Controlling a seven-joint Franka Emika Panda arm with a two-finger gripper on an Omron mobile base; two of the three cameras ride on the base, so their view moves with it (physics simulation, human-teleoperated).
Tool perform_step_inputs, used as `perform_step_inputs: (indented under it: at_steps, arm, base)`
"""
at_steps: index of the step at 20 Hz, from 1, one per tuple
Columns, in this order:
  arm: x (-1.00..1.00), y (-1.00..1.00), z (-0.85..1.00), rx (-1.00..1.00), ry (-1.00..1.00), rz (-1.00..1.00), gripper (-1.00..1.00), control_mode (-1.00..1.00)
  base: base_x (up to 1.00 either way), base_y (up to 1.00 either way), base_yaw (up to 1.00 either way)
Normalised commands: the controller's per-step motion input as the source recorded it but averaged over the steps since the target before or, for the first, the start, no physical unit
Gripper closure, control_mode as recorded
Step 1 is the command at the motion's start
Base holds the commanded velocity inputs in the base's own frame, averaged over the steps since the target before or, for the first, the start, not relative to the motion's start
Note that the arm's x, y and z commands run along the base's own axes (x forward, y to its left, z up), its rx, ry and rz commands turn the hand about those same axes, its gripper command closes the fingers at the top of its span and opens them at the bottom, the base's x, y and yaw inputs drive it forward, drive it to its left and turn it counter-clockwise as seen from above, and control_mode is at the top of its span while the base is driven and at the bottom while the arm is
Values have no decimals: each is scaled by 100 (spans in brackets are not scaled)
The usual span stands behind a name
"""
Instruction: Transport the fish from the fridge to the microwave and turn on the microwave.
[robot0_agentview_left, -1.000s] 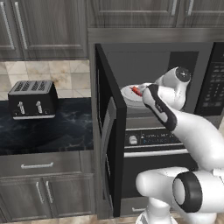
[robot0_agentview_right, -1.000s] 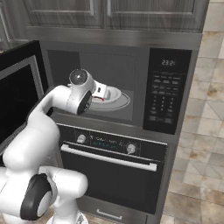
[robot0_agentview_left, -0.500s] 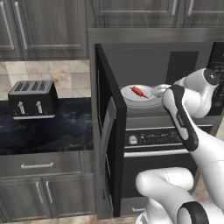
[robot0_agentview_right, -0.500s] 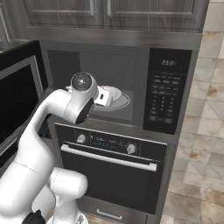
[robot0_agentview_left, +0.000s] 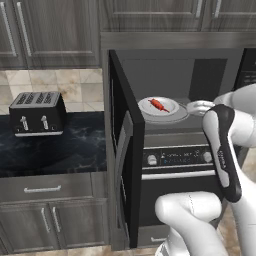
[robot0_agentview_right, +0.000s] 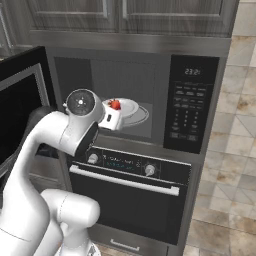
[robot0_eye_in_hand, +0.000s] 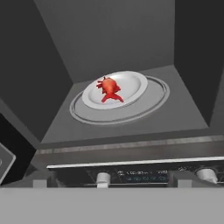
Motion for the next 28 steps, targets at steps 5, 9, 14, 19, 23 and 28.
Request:
perform_step_inputs:
  at_steps: [5, 9, 14, 19, 23, 28]
  arm:
    - [-61, 0, 28, 0, -2, 0, -100, -100]
    - [-54, 0, 23, 0, -1, 0, 100, -100]
    - [-46, 0, 16, 0, 0, 0, 100, -100]
    - [-25, 3, 4, 0, 0, 0, 100, -100]
    - [-26, 16, 0, -2, 0, 3, 100, -100]
    - [-19, 29, -1, 0, 0, 3, 100, -100]
  base:
    - [0, 0, 0]
    - [0, 0, 0]
    - [0, 0, 0]
    - [0, 0, 0]
    - [0, 0, 0]
    - [0, 0, 0]
